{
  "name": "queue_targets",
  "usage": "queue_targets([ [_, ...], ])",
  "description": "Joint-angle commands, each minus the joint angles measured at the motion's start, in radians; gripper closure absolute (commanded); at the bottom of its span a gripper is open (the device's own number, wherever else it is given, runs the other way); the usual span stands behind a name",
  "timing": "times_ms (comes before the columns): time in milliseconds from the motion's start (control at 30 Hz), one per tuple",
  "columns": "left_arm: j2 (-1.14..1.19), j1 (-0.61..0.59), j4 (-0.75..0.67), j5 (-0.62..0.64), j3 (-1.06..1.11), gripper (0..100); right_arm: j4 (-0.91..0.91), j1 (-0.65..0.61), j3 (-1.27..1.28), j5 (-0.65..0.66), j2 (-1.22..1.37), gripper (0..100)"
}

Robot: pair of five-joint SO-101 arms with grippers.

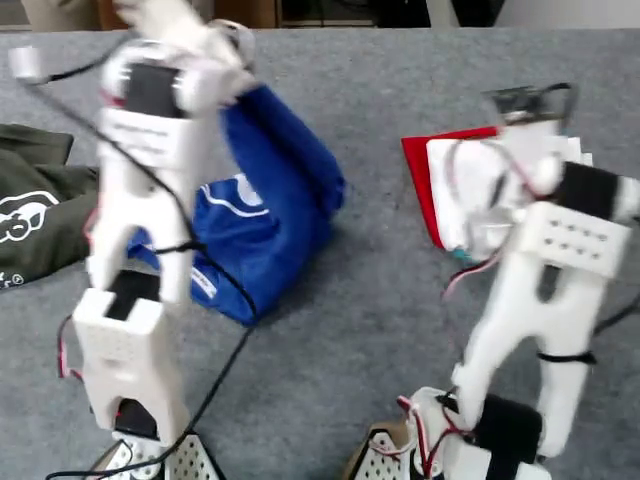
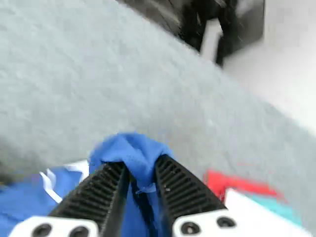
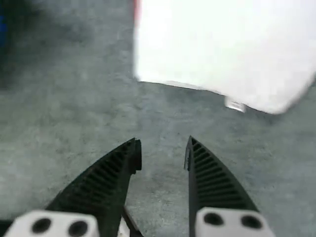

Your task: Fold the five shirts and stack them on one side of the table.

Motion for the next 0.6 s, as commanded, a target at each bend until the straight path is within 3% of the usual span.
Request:
queue_targets([
  [0, -0.013, -0.146, 0.005, -0.058, -0.058, 98, 0.009, -0.268, 0.059, -0.083, -0.039, 84.3],
  [133, -0.013, -0.288, 0.008, -0.092, -0.058, 98, -0.149, -0.564, 0.082, -0.201, 0.008, 84.3],
  [333, -0.013, -0.451, 0.094, -0.135, -0.058, 98, -0.511, -0.845, 0.065, -0.284, 0.205, 84.2],
  [433, -0.013, -0.56, 0.13, -0.135, -0.058, 98, -0.571, -0.944, 0.019, -0.282, 0.351, 82.2],
  [567, -0.013, -0.7, 0.19, -0.138, -0.058, 98, -0.577, -0.984, -0.104, -0.287, 0.585, 75.4],
])
